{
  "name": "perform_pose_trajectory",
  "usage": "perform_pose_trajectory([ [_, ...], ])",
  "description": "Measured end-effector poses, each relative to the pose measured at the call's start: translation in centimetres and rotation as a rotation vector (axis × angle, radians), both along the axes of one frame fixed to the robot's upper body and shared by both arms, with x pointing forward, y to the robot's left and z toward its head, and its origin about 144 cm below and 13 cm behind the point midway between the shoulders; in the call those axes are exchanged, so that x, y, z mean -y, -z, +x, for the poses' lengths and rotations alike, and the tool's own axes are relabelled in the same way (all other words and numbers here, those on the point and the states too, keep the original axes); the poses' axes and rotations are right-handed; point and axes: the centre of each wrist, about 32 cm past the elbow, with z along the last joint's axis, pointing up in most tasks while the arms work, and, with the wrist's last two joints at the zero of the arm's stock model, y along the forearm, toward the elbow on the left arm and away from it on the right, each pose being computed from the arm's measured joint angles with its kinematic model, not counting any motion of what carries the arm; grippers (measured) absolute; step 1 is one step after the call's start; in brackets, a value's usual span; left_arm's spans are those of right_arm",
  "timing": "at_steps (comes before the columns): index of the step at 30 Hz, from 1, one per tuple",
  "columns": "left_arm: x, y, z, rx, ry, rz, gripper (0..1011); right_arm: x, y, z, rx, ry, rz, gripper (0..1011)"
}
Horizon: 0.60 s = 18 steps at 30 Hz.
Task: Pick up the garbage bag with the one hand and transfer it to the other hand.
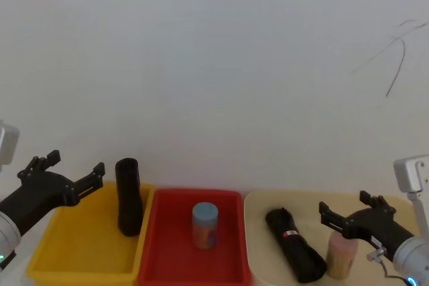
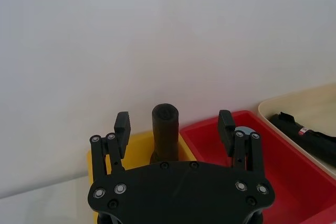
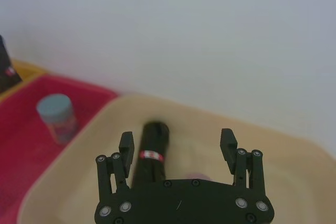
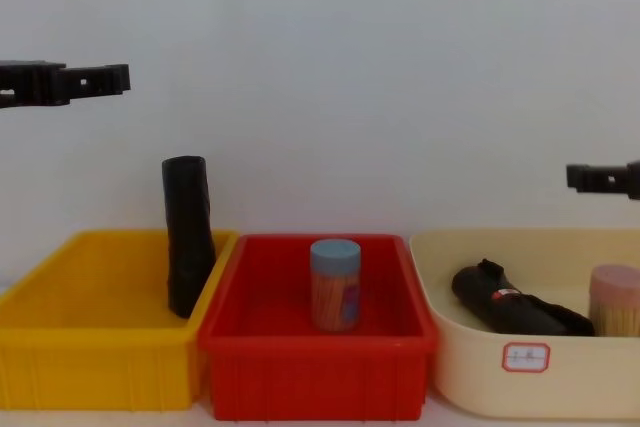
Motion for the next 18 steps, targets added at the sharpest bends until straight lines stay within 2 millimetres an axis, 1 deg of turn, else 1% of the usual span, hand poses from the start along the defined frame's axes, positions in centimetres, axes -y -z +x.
perform_pose_trajectory([
  [8,0.0,0.0,0.0,0.000,0.000,0.000,1002,-1.4,0.1,-1.0,0.114,-0.048,0.036,1001],
  [18,0.0,0.0,0.0,0.000,0.000,0.000,1002,-3.9,0.3,-2.5,0.273,-0.126,0.096,1001],
])
